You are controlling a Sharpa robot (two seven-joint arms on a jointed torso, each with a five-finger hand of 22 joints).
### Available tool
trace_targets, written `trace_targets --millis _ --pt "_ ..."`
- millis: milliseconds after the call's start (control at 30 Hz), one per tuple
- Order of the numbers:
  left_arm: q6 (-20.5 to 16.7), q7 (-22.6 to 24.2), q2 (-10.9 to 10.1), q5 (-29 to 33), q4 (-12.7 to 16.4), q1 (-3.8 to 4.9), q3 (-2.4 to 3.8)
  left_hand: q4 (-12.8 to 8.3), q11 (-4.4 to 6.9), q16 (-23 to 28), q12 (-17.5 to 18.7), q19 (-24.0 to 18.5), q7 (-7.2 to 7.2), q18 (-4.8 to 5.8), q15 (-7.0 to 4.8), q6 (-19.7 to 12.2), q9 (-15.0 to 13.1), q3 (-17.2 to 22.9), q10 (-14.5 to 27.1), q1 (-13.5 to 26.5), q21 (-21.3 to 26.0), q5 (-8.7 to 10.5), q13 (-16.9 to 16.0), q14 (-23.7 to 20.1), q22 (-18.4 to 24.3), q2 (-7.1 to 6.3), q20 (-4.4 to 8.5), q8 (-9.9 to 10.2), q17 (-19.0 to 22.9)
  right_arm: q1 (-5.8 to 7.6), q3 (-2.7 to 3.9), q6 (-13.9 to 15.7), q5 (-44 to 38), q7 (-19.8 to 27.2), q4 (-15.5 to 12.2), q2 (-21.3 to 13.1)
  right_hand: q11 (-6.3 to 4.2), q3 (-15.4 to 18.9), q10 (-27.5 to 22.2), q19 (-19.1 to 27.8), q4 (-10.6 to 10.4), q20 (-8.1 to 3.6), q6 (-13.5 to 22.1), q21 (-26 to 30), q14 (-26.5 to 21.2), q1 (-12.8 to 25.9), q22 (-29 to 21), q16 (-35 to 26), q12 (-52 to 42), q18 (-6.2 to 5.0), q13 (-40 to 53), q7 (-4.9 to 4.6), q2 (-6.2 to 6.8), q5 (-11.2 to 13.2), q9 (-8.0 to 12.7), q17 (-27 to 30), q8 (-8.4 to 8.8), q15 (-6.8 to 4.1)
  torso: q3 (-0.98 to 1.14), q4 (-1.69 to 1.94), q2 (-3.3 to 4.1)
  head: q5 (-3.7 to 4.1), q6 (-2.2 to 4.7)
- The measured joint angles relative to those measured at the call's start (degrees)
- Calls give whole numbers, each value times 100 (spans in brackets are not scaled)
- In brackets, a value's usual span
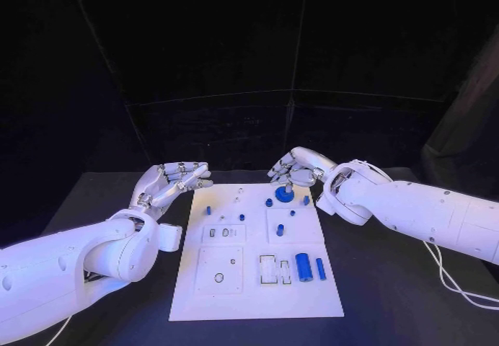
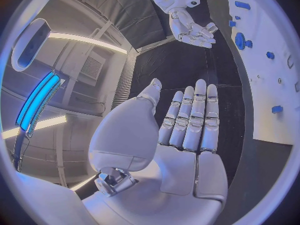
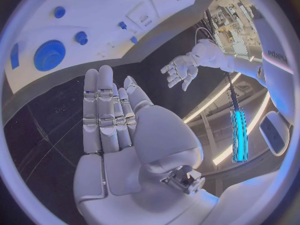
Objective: Assemble the parts on the task board
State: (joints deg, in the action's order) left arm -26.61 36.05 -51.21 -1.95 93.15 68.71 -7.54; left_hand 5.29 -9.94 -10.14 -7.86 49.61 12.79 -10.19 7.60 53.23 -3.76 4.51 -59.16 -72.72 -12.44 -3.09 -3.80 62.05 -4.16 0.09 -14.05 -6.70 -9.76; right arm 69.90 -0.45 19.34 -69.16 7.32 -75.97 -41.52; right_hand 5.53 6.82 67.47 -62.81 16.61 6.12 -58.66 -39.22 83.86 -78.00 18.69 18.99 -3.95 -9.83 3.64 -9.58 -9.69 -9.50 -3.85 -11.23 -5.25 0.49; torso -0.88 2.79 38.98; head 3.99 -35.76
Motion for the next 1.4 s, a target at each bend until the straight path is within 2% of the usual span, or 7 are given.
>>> trace_targets --millis 167,367,500,800,1067,1133,1400 --pt "54 -35 -19 -17 100 0 0 -16 0 44 33 0 0 0 20 0 0 -16 0 0 25 0 0 -20 11 0 0 0 0 59 9 -253 -1105 -505 26 113 -24 81 -94 -90 -33 -30 -29 -428 9 83 264 547 29 1 0 30 83 32 4 -395 98 -9 -20 52 140 40 52" --pt "88 -63 -40 -26 189 0 -1 -16 -20 88 61 0 21 0 20 -21 0 -16 21 29 64 0 -1 -20 21 29 0 25 0 82 9 -580 -2027 -913 -18 159 -32 145 -281 -25 -33 -28 0 -860 9 147 541 1117 29 1 8 59 147 32 6 -825 134 -9 -30 79 250 90 100" --pt "98 -79 -45 -31 215 0 -1 -16 -20 88 61 0 20 0 40 -21 -1 -16 20 29 65 0 -1 -40 21 29 0 48 0 95 8 -801 -2428 -1084 -47 185 -32 145 -321 -25 -33 -29 38 -1173 9 147 820 1424 29 1 8 96 147 32 6 -1049 133 -9 -36 94 306 110 113" --pt "128 -104 -50 -36 245 0 -1 -16 -41 88 82 0 20 1 40 -21 -1 -15 41 29 65 0 -1 -40 26 29 0 48 0 107 9 -1104 -2814 -1223 -5 223 -11 145 -341 -115 -33 9 66 -1783 8 146 1536 1809 29 1 8 82 145 32 6 -1321 133 -9 -48 129 377 133 133" --pt "154 -126 -69 -39 242 2 0 -32 -41 117 82 -21 20 0 40 -21 -1 -31 41 52 65 0 -2 -40 25 52 -21 48 0 110 11 -1183 -2902 -1213 43 270 -33 59 -319 -294 -18 5 66 -2281 8 91 2160 2148 29 6 7 82 -25 152 5 -1539 133 -9 -50 135 410 107 143" --pt "159 -130 -69 -39 237 2 0 -32 -41 117 82 -21 32 0 40 -33 -1 -31 41 51 65 0 -2 -40 25 52 -21 71 0 110 11 -1188 -2904 -1207 55 280 -33 21 -319 -314 -23 -11 66 -2368 8 85 2269 2265 29 97 7 82 -69 194 5 -1646 132 -9 -51 138 417 106 143" --pt "186 -147 -76 -40 238 2 0 -32 -41 139 122 -1 41 0 40 -41 3 -31 41 51 91 0 -2 -40 30 52 -41 71 0 110 11 -1200 -2887 -1183 65 285 -21 -141 -246 -387 -19 2 66 -2662 8 97 2642 2726 28 95 7 82 -197 363 5 -2075 132 -9 -53 142 448 106 130"
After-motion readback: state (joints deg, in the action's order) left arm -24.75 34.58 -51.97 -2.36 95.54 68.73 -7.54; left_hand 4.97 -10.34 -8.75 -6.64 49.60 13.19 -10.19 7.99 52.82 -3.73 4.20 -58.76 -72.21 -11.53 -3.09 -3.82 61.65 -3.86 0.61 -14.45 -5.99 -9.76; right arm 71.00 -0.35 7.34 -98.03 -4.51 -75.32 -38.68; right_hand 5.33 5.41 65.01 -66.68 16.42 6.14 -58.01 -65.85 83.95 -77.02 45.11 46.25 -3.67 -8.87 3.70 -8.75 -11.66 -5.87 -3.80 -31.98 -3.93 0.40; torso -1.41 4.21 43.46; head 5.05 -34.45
